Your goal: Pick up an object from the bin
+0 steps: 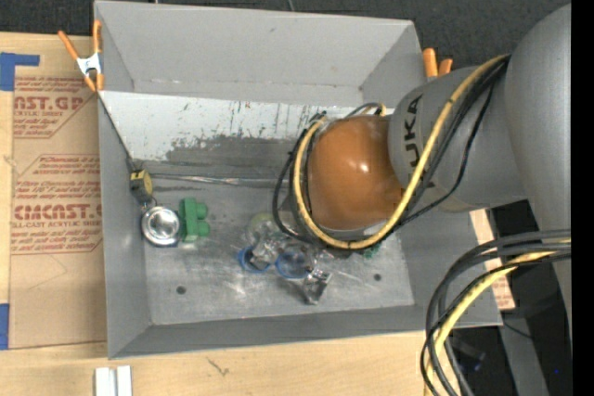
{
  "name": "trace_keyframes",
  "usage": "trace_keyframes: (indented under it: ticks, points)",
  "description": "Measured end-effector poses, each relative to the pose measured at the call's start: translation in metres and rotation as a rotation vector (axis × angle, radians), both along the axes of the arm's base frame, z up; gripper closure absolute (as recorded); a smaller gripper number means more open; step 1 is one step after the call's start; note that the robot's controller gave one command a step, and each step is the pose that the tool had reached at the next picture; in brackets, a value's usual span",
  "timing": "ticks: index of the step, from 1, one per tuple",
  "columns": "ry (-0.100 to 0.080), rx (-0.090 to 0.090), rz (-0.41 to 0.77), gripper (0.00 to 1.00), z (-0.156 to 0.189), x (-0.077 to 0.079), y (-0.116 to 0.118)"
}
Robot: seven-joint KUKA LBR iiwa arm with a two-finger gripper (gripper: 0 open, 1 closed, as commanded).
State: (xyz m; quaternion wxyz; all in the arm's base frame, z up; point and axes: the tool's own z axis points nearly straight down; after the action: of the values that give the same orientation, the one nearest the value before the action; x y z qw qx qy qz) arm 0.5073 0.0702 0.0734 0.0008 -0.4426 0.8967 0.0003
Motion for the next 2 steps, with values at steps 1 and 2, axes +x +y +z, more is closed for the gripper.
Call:
trace_keyframes:
  ticks: [1, 2]
  points:
    - [-0.006, 0.002, -0.001, 1.0, 0.004, 0.003, 0.001]
    - [-0.006, 0.001, -0.008, 1.0, 0.065, -0.001, 0.002]
